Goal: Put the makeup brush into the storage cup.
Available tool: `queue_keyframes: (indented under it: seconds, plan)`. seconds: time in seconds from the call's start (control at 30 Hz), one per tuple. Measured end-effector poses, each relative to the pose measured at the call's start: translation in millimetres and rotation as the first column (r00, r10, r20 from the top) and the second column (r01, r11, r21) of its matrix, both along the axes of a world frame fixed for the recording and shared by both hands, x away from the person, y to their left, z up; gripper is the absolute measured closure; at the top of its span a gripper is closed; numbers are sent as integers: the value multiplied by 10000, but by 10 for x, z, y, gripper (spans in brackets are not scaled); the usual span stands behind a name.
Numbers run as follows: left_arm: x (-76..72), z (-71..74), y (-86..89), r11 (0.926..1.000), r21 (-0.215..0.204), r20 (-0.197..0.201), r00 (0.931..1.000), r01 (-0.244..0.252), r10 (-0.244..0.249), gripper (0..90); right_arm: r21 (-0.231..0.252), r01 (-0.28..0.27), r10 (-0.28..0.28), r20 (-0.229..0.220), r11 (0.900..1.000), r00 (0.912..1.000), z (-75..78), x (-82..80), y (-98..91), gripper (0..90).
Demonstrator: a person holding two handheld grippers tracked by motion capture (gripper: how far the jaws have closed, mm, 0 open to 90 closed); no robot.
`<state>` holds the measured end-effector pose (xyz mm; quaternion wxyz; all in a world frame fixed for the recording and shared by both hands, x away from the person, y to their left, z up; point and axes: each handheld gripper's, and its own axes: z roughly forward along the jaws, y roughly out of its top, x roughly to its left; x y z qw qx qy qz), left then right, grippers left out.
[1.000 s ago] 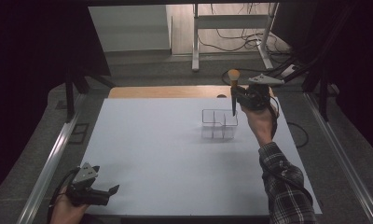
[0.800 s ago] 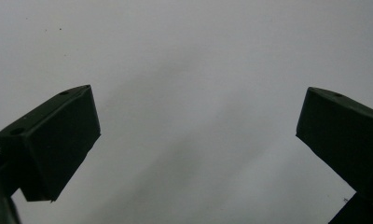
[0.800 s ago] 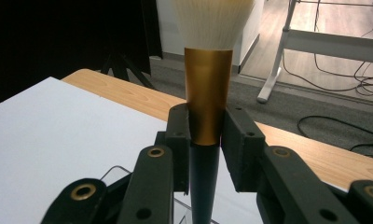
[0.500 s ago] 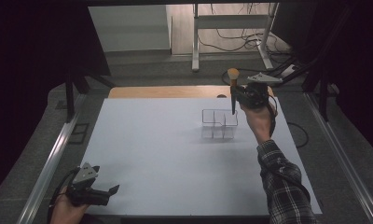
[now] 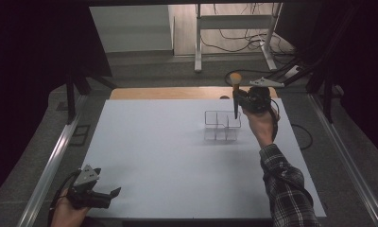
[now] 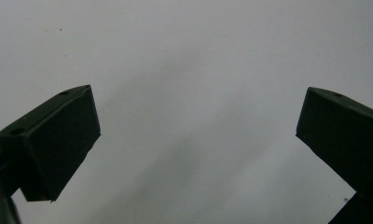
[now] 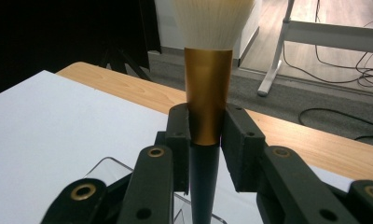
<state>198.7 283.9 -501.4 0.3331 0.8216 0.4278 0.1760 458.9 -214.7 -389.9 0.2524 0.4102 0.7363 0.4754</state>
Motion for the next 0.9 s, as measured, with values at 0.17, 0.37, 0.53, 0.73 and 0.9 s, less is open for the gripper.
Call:
queue_keyframes:
  seconds: [0.17,0.37,0.53,0.73,0.9]
  plan:
    - [-1,0,-1,10000,8,13,10000,2,-2,0,9,14,-14,-75,10000,10000,-56,-8,-6,727]
    - [-1,1,-1,10000,5,11,10000,2,-2,0,-28,15,-15,-155,10000,9999,-113,-13,-17,727]
    - [-1,1,-2,10000,7,13,10000,3,-3,0,-56,8,-9,-259,10000,9997,-176,-19,-25,727]
    - [-1,2,-2,10000,23,17,10000,7,-7,0,-64,12,-14,-310,10000,9995,-218,-26,-20,727]
    - [-2,2,-3,10000,27,21,10000,13,-13,0,-68,-27,24,-381,10000,9993,-260,-38,-16,727]
